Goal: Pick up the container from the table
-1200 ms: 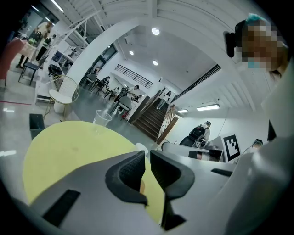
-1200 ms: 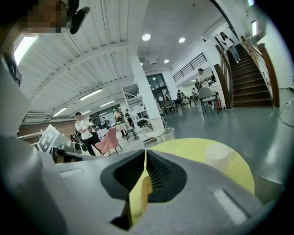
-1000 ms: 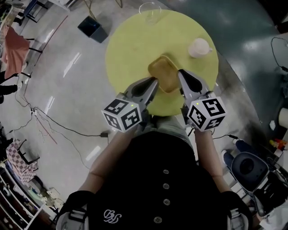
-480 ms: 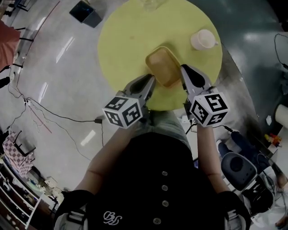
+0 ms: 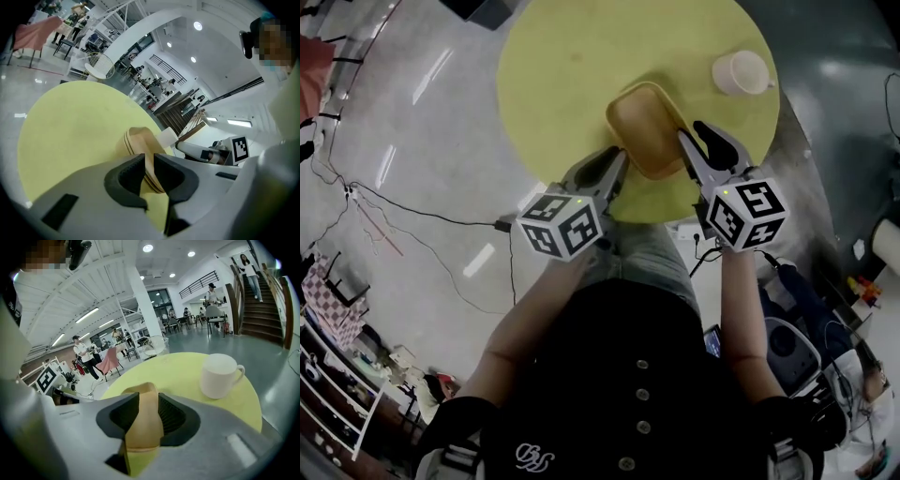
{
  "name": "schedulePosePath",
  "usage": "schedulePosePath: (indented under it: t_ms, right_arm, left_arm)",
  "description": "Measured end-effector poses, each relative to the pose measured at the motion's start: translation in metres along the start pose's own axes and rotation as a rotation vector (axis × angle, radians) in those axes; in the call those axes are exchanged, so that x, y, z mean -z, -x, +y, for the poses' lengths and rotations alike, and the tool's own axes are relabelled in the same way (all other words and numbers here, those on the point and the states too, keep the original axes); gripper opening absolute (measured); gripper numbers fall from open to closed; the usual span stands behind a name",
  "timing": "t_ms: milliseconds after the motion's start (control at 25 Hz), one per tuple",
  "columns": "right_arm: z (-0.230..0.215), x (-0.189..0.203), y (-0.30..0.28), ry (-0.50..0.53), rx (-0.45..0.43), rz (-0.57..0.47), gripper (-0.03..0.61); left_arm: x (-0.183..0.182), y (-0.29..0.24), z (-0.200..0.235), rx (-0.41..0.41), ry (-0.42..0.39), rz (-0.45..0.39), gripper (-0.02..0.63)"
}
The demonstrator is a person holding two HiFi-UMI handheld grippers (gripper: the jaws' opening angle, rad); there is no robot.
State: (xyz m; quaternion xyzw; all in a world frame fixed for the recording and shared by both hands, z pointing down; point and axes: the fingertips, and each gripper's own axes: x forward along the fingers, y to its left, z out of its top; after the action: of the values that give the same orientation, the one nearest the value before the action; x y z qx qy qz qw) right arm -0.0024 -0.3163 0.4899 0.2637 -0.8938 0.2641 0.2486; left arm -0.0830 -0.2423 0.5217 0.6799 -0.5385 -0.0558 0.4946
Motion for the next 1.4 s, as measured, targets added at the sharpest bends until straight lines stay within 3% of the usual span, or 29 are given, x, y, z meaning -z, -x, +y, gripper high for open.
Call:
schedulePosePath:
  t_ms: [80,240,560,1040,1240,1400]
  right_arm:
    - [-0.005,0.005,-0.007,-0.008,0.002,0.017,0.117]
    - [-0.012,0.018,-0.014,-0.019,-0.007,0.055,0.128]
    - [-0.023,0.04,-0.026,-0.05,-0.043,0.126,0.144]
    - [-0.016,0.065,-0.039,-0.081,-0.125,0.177,0.144]
    - [-0.013,0.068,-0.049,-0.095,-0.093,0.153,0.138]
    - [-0.02,0.052,-0.033,-0.097,-0.029,0.121,0.061]
  left_arm:
    - [0.001,-0.001,0.009,-0.019,0.025,-0.004,0.051]
    - [0.008,-0.004,0.018,-0.046,0.073,0.01,0.129]
    - [0.024,-0.018,0.02,-0.026,0.154,0.043,0.161]
    - [0.029,-0.034,0.022,-0.018,0.142,0.044,0.17]
    - [0.027,-0.033,0.033,-0.008,0.138,0.045,0.17]
    - [0.02,-0.031,0.02,0.002,0.153,0.031,0.17]
